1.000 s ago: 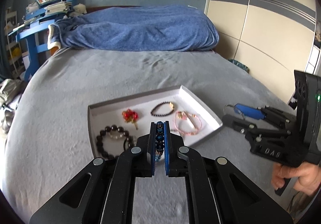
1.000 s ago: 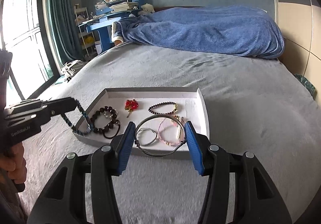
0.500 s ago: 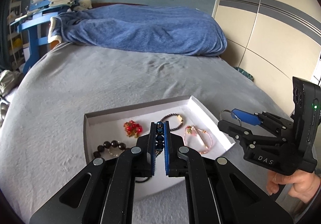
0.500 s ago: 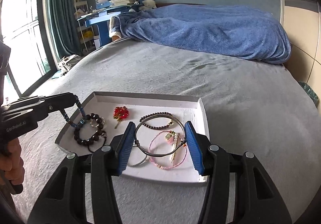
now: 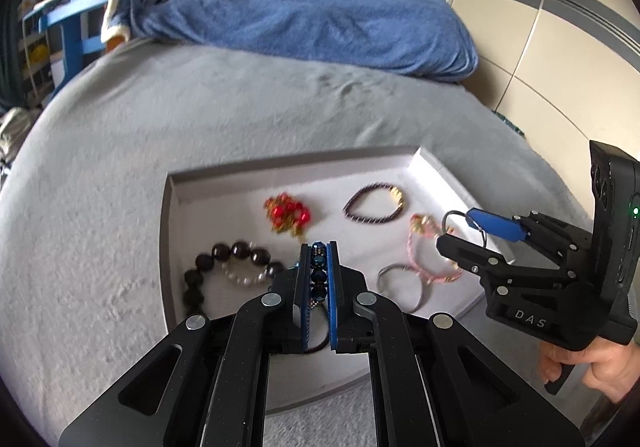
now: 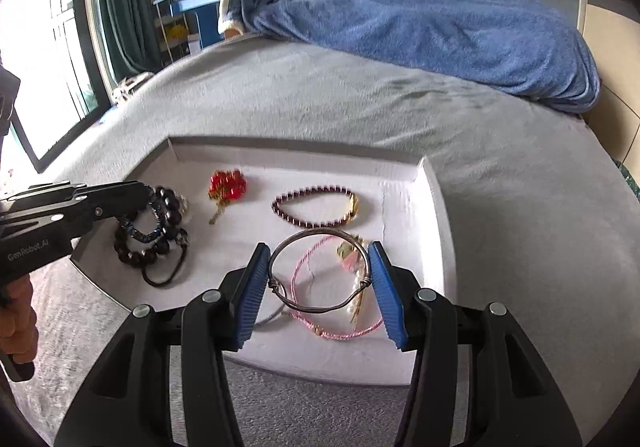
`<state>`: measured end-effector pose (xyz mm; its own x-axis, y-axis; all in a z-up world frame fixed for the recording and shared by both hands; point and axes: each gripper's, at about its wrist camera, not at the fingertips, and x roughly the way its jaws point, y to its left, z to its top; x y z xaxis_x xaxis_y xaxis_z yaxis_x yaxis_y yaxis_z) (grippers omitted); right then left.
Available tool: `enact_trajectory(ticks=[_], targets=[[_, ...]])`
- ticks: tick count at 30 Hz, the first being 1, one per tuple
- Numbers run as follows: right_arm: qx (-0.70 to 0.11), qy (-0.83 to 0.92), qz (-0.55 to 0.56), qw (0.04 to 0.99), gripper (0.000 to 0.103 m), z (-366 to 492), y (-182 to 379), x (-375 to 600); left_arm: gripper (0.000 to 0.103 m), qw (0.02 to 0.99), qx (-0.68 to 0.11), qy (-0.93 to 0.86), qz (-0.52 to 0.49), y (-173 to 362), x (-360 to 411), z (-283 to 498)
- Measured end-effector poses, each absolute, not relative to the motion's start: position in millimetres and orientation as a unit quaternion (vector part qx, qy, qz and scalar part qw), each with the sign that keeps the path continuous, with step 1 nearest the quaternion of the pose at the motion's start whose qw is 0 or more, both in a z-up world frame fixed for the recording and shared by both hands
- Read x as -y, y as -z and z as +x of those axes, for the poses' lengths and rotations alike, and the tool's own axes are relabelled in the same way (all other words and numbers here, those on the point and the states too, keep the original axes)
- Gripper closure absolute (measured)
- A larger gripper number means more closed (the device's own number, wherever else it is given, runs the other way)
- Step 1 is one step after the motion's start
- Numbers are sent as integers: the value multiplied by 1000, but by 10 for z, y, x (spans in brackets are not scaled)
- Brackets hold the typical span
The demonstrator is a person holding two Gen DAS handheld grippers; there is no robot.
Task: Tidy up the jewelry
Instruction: 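Carry the blue bracelet and silver bangle into the tray and release both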
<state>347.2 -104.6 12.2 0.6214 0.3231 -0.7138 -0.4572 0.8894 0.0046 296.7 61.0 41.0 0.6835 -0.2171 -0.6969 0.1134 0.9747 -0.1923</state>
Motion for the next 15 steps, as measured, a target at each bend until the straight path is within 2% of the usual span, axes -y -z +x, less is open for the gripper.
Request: enact_trajectory(ticks=[6,7,9,11,13,15], targets=[[-403,-212,-96,885,52,3497,84,1028,94,906,-410,73,-74,-233,-676,2963],[-406,-212,-96,884,52,3499,103,1025,91,905,-412,72,-75,-225,-677,2960],[-408,-211,-95,883,52,3492,114,1018,74,903,-413,76,-84,-216,-672,2943],[-406,-212,-93,884,50,3495,95,1022,67,906,-408,76,-84,-237,-657,2905],[-401,-211,-88,887,46,3487,61,1031,65,908,-404,75,-78,-259,-640,2871],[-394,-210,-82,891,45,3468,19,1048,57,911,-399,71,-78,-287,-637,2827]])
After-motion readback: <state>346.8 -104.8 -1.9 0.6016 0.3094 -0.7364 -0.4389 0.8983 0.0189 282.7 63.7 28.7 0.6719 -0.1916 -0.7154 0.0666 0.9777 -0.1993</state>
